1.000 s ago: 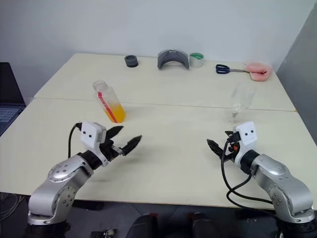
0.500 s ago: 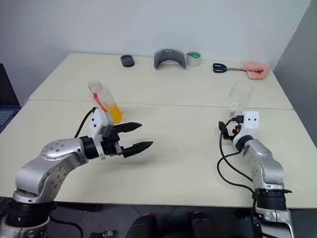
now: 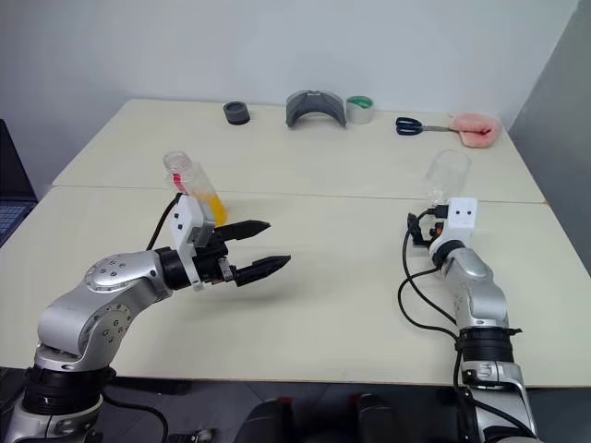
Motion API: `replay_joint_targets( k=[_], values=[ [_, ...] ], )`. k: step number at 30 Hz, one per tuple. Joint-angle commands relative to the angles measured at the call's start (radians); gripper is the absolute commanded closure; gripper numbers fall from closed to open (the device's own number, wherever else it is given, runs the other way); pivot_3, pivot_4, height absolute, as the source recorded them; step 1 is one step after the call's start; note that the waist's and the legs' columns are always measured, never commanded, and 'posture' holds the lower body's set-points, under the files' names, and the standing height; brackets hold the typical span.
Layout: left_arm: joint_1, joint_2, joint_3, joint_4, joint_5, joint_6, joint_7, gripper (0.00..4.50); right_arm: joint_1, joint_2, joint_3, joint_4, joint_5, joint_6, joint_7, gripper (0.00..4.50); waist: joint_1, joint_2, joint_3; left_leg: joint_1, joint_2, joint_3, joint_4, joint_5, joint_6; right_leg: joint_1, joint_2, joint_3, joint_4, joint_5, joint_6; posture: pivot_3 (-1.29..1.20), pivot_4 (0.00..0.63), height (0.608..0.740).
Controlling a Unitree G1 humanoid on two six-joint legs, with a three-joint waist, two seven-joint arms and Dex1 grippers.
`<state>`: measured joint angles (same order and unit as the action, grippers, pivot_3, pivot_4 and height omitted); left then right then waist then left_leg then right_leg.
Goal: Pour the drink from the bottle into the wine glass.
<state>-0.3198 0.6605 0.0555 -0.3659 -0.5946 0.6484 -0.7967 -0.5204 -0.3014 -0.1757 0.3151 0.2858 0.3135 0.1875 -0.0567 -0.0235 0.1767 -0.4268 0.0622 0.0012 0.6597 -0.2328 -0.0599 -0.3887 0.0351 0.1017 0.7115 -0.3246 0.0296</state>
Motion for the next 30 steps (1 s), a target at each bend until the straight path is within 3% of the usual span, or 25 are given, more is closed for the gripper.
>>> replay_joint_targets(
  k=[1, 3, 6, 16, 19, 25, 30],
  values=[
    [-0.003, -0.011, 0.018, -0.009, -0.01, -0.017, -0.001, 0.01, -0.043, -0.007, -0.033, 0.034, -0.004, -0.065, 0.012, 0.0, 0.0, 0.0, 0.0, 0.0, 0.0, 0.0, 0.0, 0.0, 0.0, 0.0, 0.0, 0.0, 0.0, 0.0, 0.0, 0.0, 0.15, 0.74],
    [-0.001, -0.017, 0.01, -0.01, -0.005, -0.016, 0.003, 0.01, -0.06, -0.012, -0.037, 0.067, -0.006, -0.088, 0.016, 0.0, 0.0, 0.0, 0.0, 0.0, 0.0, 0.0, 0.0, 0.0, 0.0, 0.0, 0.0, 0.0, 0.0, 0.0, 0.0, 0.0, 0.15, 0.74],
    [-0.001, -0.025, -0.003, -0.015, -0.001, -0.011, 0.005, 0.0, -0.081, -0.013, -0.036, 0.098, -0.009, -0.113, 0.023, 0.64, 0.0, 0.0, 0.0, 0.0, 0.0, 0.0, 0.0, 0.0, 0.0, 0.0, 0.0, 0.0, 0.0, 0.0, 0.0, 0.0, 0.15, 0.74],
    [-0.011, -0.032, -0.01, -0.024, 0.004, -0.005, 0.015, 0.0, -0.106, -0.02, -0.024, 0.137, -0.031, -0.153, 0.038, 4.24, 0.0, 0.0, 0.0, 0.0, 0.0, 0.0, 0.0, 0.0, 0.0, 0.0, 0.0, 0.0, 0.0, 0.0, 0.0, 0.0, 0.15, 0.74],
    [-0.014, -0.039, -0.014, -0.03, 0.002, -0.002, 0.022, 0.0, -0.12, -0.017, -0.003, 0.133, -0.045, -0.175, 0.077, 4.34, 0.0, 0.0, 0.0, 0.0, 0.0, 0.0, 0.0, 0.0, 0.0, 0.0, 0.0, 0.0, 0.0, 0.0, 0.0, 0.0, 0.15, 0.74],
    [0.062, -0.03, 0.074, -0.104, -0.034, 0.007, 0.071, 0.0, -0.186, 0.071, 0.143, -0.004, 0.015, -0.114, 0.322, 4.34, -0.022, 0.004, 0.003, 0.0, 0.001, 0.001, 0.0, 0.0, 0.0, -0.001, 0.0, 0.001, 0.001, 0.0, 0.0, 0.0, 0.15, 0.74],
    [0.305, -0.038, 0.204, -0.271, -0.041, 0.0, 0.156, 0.0, -0.264, 0.138, 0.254, 0.108, -0.067, -0.177, 0.382, 4.34, -0.026, 0.004, 0.003, 0.0, 0.001, -0.002, -0.001, 0.0, 0.0, -0.001, 0.0, -0.001, 0.001, 0.0, -0.001, 0.0, 0.15, 0.74]
  ],
)
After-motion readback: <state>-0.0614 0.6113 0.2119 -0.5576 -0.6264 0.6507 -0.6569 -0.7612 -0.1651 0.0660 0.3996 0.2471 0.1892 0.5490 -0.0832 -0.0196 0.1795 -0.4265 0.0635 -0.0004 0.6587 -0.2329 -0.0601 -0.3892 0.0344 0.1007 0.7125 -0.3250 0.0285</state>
